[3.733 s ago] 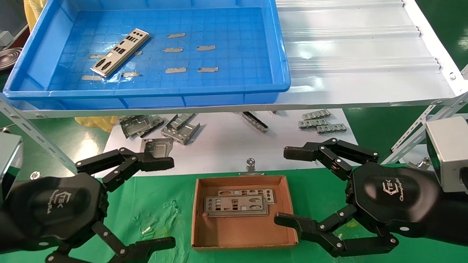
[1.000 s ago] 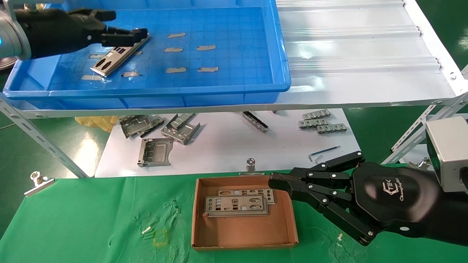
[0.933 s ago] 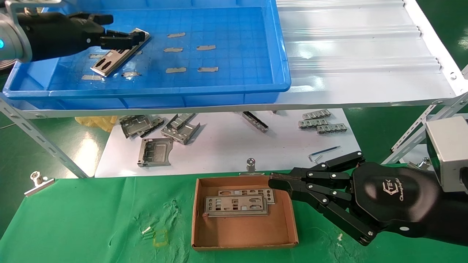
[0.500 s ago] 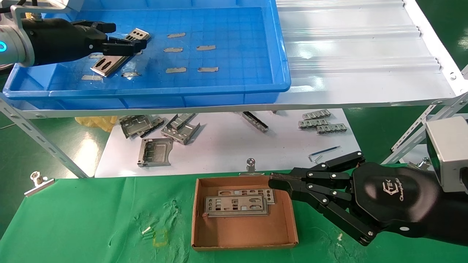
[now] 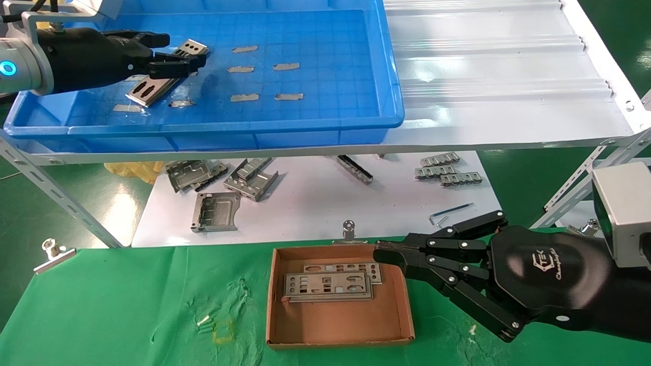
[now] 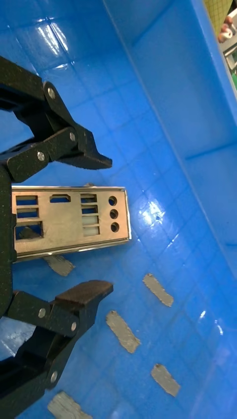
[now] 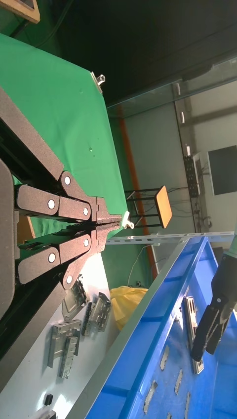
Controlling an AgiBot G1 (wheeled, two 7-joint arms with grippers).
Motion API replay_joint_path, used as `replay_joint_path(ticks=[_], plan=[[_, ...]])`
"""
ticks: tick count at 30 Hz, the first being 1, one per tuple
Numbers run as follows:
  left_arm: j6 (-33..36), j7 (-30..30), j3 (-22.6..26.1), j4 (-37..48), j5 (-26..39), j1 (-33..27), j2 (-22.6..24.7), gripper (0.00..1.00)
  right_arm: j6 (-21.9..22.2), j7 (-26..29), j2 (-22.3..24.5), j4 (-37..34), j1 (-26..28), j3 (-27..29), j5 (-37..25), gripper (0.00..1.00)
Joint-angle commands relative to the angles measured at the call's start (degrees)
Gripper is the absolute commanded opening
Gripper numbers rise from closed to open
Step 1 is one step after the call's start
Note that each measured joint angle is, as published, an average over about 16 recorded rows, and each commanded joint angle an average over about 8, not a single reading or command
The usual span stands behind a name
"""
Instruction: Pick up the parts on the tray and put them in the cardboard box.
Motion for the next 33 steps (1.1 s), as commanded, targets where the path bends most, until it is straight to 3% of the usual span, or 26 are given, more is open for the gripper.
replay_joint_path(ticks=[1, 8, 11, 12, 18, 20, 33], plan=[[0.2, -0.1, -0.3, 0.2, -0.4, 0.1, 0.0, 0.00, 0.0, 0.0, 0.0, 0.0, 0.0, 0.0, 0.0, 0.00], [-0.4, -0.4, -0.1, 0.7, -0.2, 0.1, 0.2, 0.00, 0.0, 0.0, 0.0, 0.0, 0.0, 0.0, 0.0, 0.00], [-0.8, -0.4, 0.0, 0.8, -0.1, 0.2, 0.4, 0.00, 0.0, 0.0, 0.0, 0.0, 0.0, 0.0, 0.0, 0.06], [-0.9, -0.5, 0.0, 0.8, 0.0, 0.2, 0.4, 0.00, 0.0, 0.0, 0.0, 0.0, 0.0, 0.0, 0.0, 0.12], [-1.0, -0.5, 0.0, 0.7, -0.1, 0.2, 0.4, 0.00, 0.0, 0.0, 0.0, 0.0, 0.0, 0.0, 0.0, 0.83], [-1.0, -0.3, -0.2, 0.5, -0.3, 0.1, 0.3, 0.00, 0.0, 0.0, 0.0, 0.0, 0.0, 0.0, 0.0, 0.99], [1.1, 1.6, -3.5, -1.0, -5.1, -0.8, -1.4, 0.00, 0.0, 0.0, 0.0, 0.0, 0.0, 0.0, 0.0, 1.00]])
